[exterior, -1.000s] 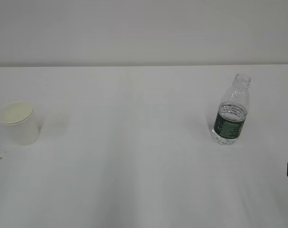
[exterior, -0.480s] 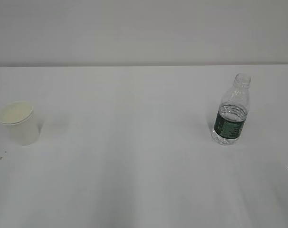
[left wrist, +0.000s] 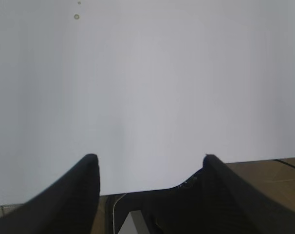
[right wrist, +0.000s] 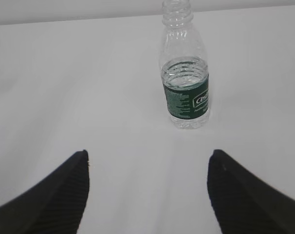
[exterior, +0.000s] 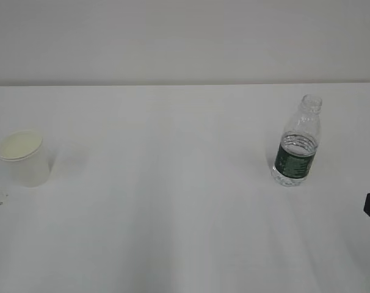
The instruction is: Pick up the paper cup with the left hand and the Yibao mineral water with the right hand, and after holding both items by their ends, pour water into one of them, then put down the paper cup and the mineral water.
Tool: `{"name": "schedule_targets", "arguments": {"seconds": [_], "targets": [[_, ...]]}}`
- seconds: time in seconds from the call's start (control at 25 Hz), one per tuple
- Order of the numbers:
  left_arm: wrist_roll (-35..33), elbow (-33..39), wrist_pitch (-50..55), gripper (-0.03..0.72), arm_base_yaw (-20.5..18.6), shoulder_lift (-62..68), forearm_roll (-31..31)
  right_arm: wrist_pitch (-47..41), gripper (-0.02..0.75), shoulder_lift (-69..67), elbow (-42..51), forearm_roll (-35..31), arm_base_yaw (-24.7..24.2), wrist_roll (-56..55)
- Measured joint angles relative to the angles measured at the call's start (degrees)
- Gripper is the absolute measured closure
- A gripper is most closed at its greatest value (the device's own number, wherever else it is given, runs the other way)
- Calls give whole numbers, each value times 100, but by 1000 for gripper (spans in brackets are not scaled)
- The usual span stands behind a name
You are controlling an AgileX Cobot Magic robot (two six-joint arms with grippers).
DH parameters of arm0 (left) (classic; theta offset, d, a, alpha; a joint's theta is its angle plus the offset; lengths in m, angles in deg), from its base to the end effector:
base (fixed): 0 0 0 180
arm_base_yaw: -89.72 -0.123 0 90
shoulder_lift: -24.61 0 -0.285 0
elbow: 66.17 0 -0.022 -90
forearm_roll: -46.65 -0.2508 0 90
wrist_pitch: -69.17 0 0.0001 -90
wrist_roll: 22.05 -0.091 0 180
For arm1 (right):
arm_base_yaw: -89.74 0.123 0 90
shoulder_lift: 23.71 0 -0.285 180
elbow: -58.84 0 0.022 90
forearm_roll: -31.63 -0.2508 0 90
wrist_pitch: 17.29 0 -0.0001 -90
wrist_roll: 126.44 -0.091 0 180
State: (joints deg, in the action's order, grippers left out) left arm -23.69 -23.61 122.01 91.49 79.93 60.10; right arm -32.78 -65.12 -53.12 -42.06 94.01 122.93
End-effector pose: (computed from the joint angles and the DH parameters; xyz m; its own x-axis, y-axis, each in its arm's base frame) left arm 0.1334 -0.0210 0.2673 -0.8736 -0.0857 -0.4791 0.0232 0.9759 -0.2168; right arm 0.1084 0.0316 0.2131 -0.4231 0.0316 -0.9055 -0.2787 0.9464 0.1633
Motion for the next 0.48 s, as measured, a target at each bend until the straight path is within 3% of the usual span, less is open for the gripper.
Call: {"name": "schedule_targets", "arguments": {"seconds": [0.16,0.48], "targets": [[-129,0,-35,204,0,0,155,0,166,-2,79,-1000,0,1131],[-164,0,-74,205,0,0,166,0,166,-2,79,-1299,0,1457]]}}
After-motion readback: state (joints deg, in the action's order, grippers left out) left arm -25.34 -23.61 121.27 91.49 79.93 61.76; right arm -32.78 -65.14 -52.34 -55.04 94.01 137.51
